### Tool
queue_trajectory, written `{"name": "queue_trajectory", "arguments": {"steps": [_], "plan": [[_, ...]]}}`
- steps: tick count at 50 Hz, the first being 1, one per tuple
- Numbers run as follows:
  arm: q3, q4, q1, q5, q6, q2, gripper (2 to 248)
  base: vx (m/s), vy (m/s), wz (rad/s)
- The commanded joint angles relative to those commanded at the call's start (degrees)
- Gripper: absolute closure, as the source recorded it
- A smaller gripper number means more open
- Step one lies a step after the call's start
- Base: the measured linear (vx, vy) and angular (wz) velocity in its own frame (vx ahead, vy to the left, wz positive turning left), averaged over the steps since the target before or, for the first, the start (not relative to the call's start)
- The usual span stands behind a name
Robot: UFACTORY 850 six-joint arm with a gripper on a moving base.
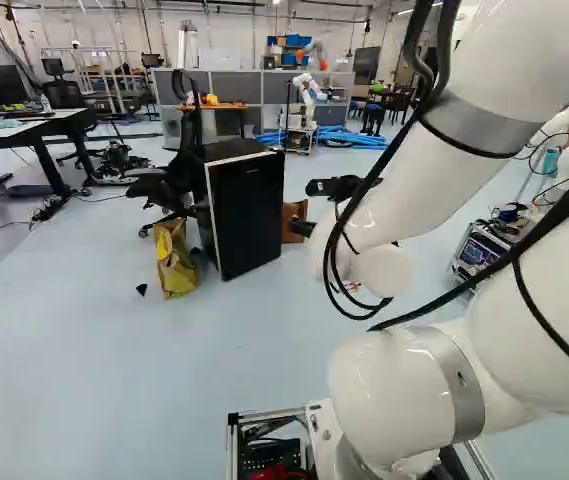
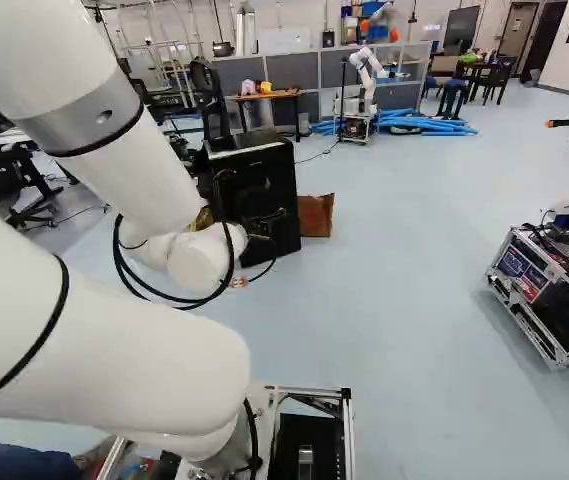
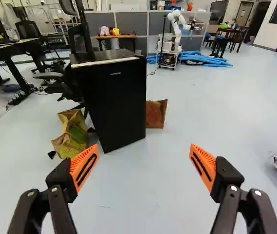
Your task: Grab a drink from the fridge
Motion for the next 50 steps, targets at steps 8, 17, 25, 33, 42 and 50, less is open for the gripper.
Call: {"name": "queue_trajectory", "arguments": {"steps": [8, 17, 25, 33, 42, 50], "plan": [[0.0, 0.0, 0.0, 0.0, 0.0, 0.0, 3, 0.017, 0.001, 0.001], [0.0, 0.0, 0.0, 0.0, 0.0, 0.0, 3, 0.005, 0.001, 0.000], [0.0, 0.0, 0.0, 0.0, 0.0, 0.0, 3, 0.018, -0.002, 0.000], [0.0, 0.0, 0.0, 0.0, 0.0, 0.0, 3, 0.032, 0.000, 0.001], [0.0, 0.0, 0.0, 0.0, 0.0, 0.0, 3, 0.041, 0.001, 0.001], [0.0, 0.0, 0.0, 0.0, 0.0, 0.0, 3, 0.047, 0.000, -0.001]]}}
